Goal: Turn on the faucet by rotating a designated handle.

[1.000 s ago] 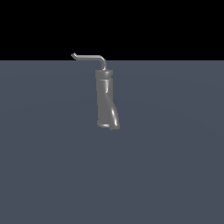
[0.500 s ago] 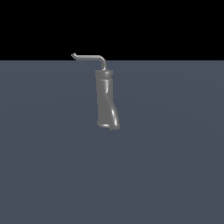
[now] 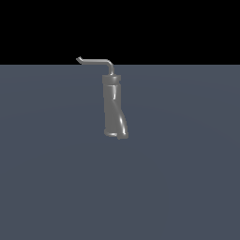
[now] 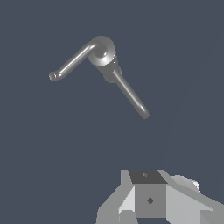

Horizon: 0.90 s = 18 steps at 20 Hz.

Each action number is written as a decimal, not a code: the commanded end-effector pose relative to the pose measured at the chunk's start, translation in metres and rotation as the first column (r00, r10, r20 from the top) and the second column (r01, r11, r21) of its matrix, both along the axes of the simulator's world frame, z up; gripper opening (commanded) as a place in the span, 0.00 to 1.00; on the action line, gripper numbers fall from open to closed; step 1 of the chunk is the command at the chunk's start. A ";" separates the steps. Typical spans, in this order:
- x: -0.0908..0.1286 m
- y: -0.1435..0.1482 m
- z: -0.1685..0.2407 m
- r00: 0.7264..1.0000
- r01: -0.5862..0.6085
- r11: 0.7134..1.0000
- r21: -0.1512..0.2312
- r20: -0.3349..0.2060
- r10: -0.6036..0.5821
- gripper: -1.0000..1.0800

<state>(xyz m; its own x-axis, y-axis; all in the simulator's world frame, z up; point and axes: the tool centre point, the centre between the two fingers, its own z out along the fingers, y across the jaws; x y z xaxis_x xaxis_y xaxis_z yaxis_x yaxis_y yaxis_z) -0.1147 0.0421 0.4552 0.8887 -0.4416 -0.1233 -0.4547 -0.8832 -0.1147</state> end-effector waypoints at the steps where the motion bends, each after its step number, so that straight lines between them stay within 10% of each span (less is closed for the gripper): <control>1: 0.017 0.005 -0.008 0.998 0.066 0.998 0.001 -0.013 -0.066 0.00; 18: 0.122 0.040 -0.077 0.869 0.488 0.870 -0.074 -0.053 -0.492 0.00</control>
<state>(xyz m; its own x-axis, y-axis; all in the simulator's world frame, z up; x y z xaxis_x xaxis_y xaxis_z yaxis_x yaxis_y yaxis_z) -0.0018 0.0786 0.3855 0.5798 -0.8020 -0.1436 -0.8127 -0.5818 -0.0319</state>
